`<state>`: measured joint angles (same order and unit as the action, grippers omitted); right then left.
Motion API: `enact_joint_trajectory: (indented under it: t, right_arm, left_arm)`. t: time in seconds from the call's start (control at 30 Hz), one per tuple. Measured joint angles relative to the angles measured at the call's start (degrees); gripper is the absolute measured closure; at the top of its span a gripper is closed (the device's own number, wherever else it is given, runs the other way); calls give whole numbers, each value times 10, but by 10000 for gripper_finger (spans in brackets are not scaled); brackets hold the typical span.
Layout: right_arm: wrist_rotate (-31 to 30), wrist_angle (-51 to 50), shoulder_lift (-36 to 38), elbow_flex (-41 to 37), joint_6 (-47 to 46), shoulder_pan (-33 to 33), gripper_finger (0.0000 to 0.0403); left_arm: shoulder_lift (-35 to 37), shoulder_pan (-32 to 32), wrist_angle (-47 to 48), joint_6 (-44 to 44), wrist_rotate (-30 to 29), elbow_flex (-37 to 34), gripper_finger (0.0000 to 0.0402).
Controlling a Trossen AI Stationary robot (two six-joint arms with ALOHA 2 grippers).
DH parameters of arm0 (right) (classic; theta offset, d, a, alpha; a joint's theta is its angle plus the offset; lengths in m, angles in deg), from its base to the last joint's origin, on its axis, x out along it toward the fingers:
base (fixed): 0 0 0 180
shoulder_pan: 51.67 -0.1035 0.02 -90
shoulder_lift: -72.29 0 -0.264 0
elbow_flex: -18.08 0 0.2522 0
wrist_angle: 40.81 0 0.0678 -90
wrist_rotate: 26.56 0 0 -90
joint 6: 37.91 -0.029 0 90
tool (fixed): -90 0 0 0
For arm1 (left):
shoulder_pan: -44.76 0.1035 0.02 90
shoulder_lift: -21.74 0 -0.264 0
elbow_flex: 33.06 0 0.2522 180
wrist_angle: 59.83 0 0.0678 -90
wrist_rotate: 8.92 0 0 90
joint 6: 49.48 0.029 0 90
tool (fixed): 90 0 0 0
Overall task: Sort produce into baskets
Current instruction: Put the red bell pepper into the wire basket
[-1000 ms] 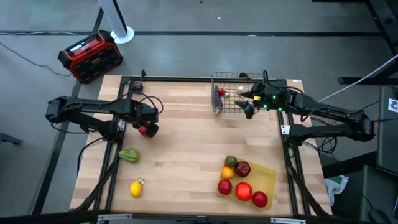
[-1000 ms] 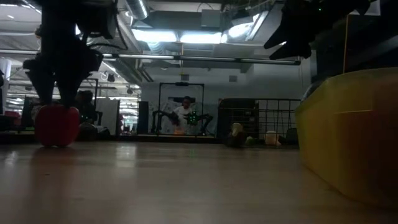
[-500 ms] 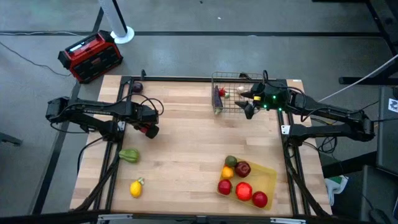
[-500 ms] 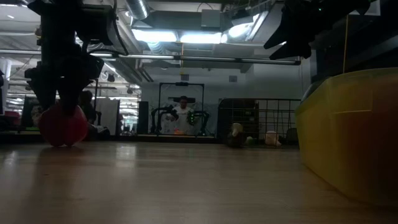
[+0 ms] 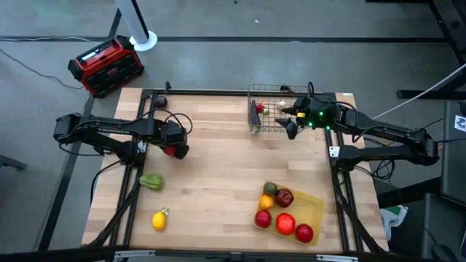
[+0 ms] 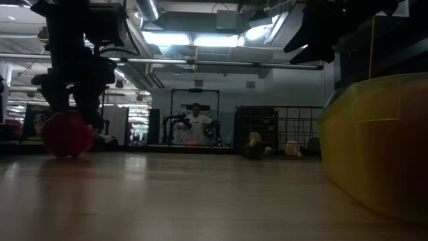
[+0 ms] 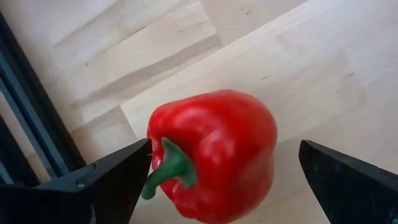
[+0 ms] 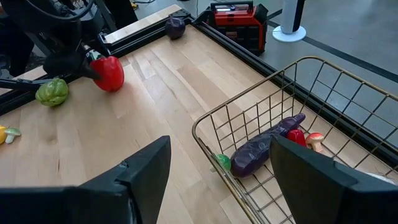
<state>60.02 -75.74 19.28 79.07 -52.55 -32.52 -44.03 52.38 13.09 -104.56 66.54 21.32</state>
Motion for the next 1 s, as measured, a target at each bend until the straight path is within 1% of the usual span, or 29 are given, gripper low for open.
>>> enact_joint_trajectory:
  t: [0.27,0.37,0.43,0.57,0.67,0.77,1.0]
  right_arm:
    - [0,0,0,0,0,0,134]
    - [0,0,0,0,0,0,134]
    - [0,0,0,0,0,0,134]
    - [0,0,0,0,0,0,134]
    - [0,0,0,0,0,0,134]
    - [0,0,0,0,0,0,134]
    - [0,0,0,0,0,0,134]
  left_arm:
    - [0,0,2,-1,-7,0,2]
    - [-3,0,0,-18,-29,-3,2]
    - [-3,0,-1,-35,-31,-18,2]
    - [-3,0,-31,-55,-19,-51,2]
    - [-3,0,-33,-66,-9,-63,1]
    - [-3,0,-29,-84,-2,-65,1]
    - [-3,-1,-30,-86,3,-66,1]
